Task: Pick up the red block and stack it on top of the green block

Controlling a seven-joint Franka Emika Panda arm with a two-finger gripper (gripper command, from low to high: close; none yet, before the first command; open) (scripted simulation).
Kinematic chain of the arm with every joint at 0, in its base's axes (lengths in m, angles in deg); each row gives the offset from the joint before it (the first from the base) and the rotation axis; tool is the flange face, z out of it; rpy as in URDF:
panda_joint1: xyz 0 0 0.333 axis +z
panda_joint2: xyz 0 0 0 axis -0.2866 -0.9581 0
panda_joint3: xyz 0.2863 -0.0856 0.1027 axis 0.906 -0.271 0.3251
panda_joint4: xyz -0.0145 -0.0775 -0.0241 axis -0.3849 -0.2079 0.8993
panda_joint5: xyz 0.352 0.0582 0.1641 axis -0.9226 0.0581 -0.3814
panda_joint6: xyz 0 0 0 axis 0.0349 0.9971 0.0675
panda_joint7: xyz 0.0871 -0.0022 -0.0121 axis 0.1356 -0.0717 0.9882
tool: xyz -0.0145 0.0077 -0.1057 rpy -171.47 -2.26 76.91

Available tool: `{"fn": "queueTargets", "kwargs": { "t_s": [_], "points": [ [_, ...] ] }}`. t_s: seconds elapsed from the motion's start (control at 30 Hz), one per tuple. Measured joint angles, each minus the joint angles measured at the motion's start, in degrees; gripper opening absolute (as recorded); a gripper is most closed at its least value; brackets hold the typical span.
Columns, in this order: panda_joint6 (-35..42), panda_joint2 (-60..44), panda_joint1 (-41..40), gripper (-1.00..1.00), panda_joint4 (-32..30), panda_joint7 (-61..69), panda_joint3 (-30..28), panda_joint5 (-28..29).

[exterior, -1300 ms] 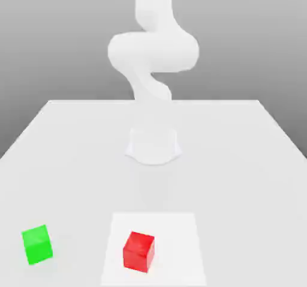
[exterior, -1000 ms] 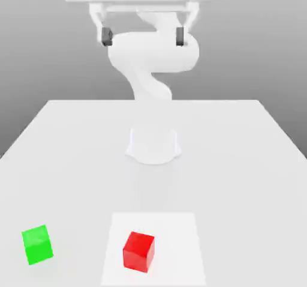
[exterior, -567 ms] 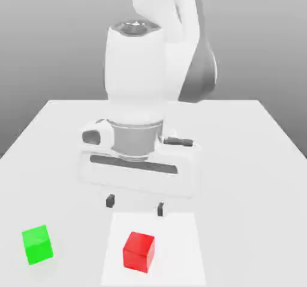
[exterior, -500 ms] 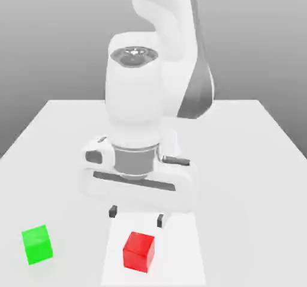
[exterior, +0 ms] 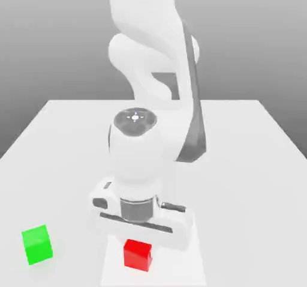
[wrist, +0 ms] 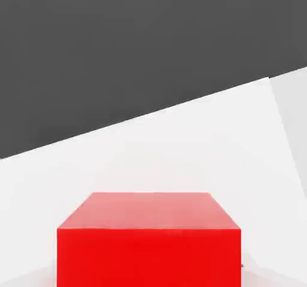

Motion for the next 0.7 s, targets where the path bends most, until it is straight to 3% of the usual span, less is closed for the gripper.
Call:
{"fn": "queueTargets", "kwargs": {
  "t_s": [0.1,0.33,0.5,0.53,0.7],
  "points": [
    [4.79,5.18,-1.07,-1.0,-0.42,1.16,-0.3,-0.44],
    [11.59,6.87,-13.27,-1.0,4.58,14.54,-9.25,-2.73],
    [5.6,-0.78,-16.98,-1.0,6.14,19.32,-9.36,-5.89],
    [4.29,-2.2,-17.25,1.0,6.23,19.73,-9.06,-6.39],
    [4.29,-2.2,-17.25,1.0,6.23,19.73,-9.06,-6.39]
  ]
}}
